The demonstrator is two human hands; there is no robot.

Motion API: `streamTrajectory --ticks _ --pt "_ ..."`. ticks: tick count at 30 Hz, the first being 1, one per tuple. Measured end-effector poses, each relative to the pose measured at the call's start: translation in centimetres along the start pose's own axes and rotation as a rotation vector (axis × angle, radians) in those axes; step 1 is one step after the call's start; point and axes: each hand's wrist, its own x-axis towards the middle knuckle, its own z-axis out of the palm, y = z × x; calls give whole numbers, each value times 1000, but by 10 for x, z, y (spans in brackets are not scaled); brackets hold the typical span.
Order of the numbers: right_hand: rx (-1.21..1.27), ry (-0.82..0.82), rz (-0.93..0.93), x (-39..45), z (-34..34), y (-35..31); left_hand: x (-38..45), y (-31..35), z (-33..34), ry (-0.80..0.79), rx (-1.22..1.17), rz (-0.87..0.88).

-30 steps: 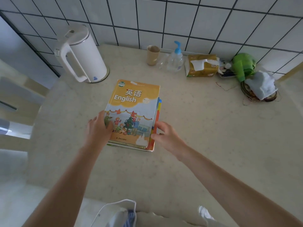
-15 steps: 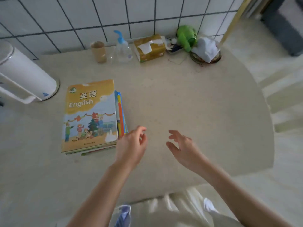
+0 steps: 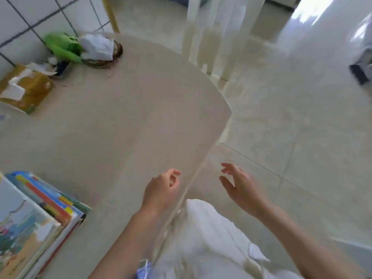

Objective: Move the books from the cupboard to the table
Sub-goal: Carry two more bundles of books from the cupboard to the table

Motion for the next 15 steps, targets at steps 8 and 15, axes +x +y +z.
streamTrajectory --ticks 8,15 --pt "96 142 255 -113 -30 115 -28 97 99 -188 73 207" --pt "197 270 470 -245 -67 230 -95 193 224 -362 140 412"
